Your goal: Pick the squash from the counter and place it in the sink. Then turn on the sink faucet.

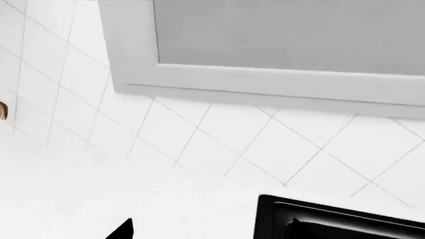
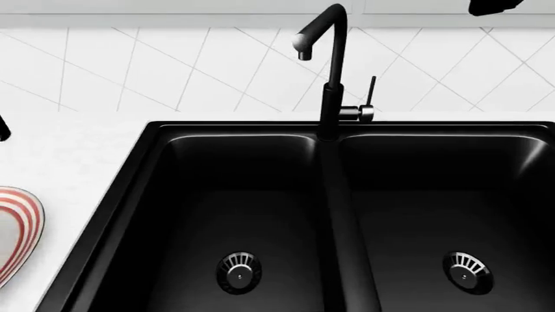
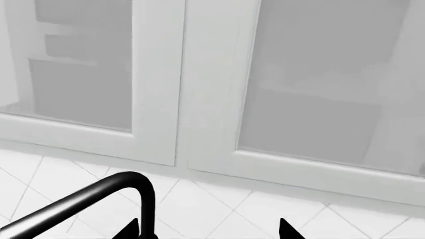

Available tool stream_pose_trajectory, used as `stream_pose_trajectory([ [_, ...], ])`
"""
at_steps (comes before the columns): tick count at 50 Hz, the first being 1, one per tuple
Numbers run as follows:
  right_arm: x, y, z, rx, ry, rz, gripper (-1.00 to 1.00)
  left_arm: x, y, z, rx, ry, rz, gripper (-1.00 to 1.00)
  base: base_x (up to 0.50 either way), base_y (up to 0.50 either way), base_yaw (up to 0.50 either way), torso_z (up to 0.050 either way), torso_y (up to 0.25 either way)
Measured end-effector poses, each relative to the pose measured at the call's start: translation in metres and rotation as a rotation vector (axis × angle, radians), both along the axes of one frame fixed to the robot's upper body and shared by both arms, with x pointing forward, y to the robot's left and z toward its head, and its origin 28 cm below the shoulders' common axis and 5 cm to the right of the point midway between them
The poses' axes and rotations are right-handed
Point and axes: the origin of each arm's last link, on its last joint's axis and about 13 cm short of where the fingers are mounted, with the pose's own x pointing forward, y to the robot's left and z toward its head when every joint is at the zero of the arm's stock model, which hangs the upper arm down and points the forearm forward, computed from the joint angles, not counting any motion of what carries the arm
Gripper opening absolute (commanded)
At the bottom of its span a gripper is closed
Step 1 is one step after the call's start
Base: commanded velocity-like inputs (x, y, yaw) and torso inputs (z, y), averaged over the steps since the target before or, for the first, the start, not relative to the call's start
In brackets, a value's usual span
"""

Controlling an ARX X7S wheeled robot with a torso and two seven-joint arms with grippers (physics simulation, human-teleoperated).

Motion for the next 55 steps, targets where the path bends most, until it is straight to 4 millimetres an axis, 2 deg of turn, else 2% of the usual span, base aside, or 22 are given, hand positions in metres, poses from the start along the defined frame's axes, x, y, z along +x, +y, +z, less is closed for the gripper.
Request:
stream_pose_trajectory([
  [9, 0.0, -0.001, -0.003, 0.002, 0.002, -0.003, 1.0, -0.013, 0.01, -0.022, 0.0, -0.006, 0.13, 1.0, 0.0, 0.0, 0.0, 0.0, 0.0],
  [21, -0.001, -0.002, -0.005, 0.002, 0.004, -0.007, 1.0, -0.02, 0.022, -0.038, -0.001, -0.003, 0.264, 1.0, 0.0, 0.0, 0.0, 0.0, 0.0],
  [33, 0.001, -0.003, -0.006, 0.0, 0.007, -0.01, 1.0, -0.011, 0.039, -0.042, -0.042, 0.042, 0.327, 1.0, 0.0, 0.0, 0.0, 0.0, 0.0],
  [55, 0.004, -0.002, -0.008, -0.008, 0.012, -0.009, 1.0, 0.006, 0.054, -0.05, -0.155, 0.148, 0.273, 1.0, 0.0, 0.0, 0.0, 0.0, 0.0],
])
